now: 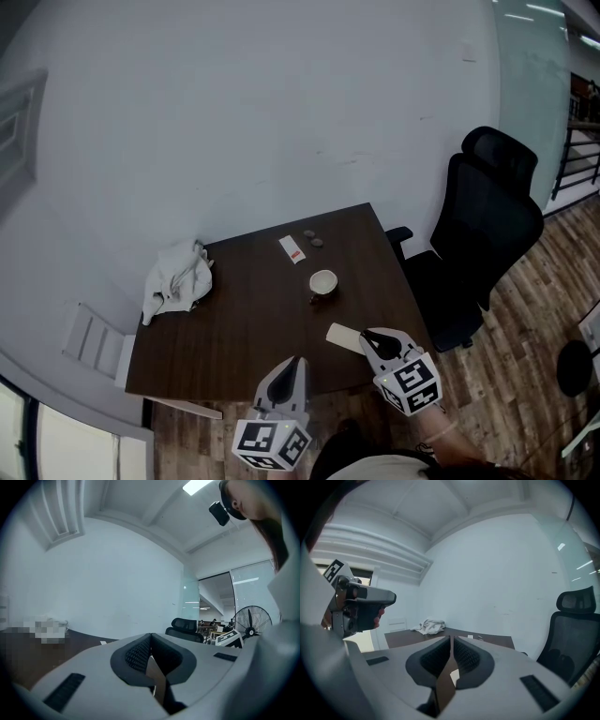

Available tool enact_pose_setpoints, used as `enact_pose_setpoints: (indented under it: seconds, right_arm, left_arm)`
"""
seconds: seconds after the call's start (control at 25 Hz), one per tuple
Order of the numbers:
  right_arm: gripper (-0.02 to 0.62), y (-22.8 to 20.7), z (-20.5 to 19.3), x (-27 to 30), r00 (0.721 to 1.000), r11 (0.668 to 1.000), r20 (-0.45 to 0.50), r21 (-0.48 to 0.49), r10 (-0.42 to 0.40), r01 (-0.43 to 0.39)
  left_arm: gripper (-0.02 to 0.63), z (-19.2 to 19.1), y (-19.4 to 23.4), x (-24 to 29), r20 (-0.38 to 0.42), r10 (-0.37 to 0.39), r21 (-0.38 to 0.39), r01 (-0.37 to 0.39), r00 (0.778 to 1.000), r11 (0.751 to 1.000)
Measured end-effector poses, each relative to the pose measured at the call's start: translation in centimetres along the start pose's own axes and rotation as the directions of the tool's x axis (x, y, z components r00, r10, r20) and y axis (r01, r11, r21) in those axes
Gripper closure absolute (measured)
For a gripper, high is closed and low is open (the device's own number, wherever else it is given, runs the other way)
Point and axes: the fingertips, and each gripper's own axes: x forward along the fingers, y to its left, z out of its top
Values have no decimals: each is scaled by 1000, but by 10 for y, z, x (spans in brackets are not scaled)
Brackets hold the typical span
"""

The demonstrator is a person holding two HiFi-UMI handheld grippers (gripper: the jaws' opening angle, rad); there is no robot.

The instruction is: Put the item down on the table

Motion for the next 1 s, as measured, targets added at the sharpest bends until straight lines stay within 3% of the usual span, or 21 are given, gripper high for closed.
enact_pose_setpoints:
  seconds: [1.0]
  right_arm:
    - [589,20,31,-73,992,1000,128,-9,-8,9]
  left_arm:
    - [588,-6,-38,-41,0,6,26,-6,1000,1000]
